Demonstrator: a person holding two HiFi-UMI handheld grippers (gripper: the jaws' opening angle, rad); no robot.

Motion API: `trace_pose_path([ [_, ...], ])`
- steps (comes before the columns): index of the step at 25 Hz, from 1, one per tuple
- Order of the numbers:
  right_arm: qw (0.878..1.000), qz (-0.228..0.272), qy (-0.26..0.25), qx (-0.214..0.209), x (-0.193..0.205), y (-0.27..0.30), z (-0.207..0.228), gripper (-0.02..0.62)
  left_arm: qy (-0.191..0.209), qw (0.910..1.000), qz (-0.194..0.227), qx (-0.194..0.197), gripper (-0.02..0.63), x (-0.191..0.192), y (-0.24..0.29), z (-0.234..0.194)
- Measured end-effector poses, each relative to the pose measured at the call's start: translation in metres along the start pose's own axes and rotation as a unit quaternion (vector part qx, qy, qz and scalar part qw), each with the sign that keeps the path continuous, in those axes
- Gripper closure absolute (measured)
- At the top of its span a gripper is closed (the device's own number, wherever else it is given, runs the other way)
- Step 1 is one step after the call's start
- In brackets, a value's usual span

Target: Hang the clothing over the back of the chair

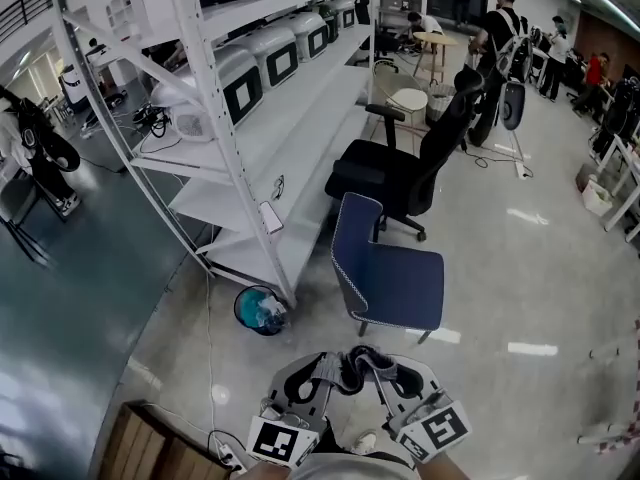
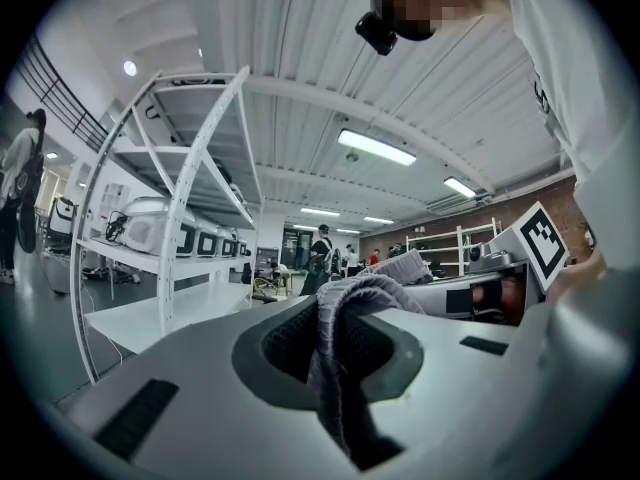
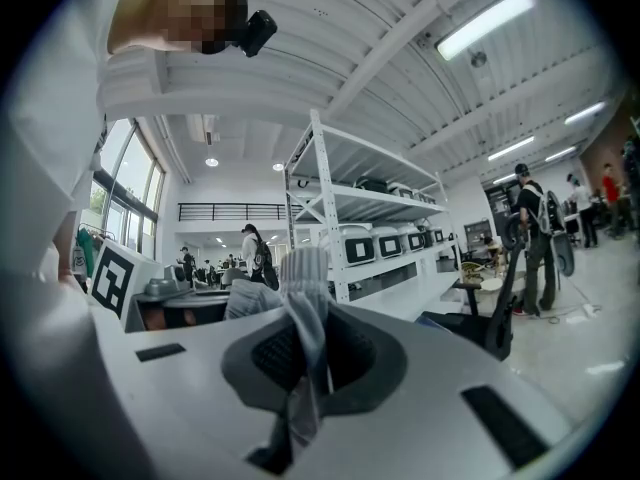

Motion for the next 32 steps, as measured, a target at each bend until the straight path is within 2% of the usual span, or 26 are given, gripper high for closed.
trace_pose_path([
  [13, 1.0, -0.012, -0.01, 0.008, -0.004, 0.089, 0.016, 0.577, -0.019, 0.9996, -0.005, 0.018, 0.574, -0.018, 0.042, -0.08],
  [16, 1.0, -0.019, -0.017, 0.017, -0.006, 0.108, 0.019, 0.577, -0.007, 0.9994, -0.005, 0.032, 0.574, -0.023, 0.054, -0.098],
  [23, 0.999, -0.02, -0.028, 0.042, -0.013, 0.136, 0.021, 0.577, -0.01, 0.9977, 0.003, 0.068, 0.574, -0.035, 0.071, -0.121],
  [32, 0.997, -0.024, -0.036, 0.057, -0.023, 0.144, 0.027, 0.577, -0.019, 0.9966, 0.015, 0.078, 0.574, -0.046, 0.076, -0.131],
])
Point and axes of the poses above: the fingertips, and each gripper's own axes: y forward along the fingers, z to its right, x out of its underside, the point moved 8 cm from there along -y, backward along the fingers, and after that the axes turned 14 degrees about -y, right-handed, at the moved point
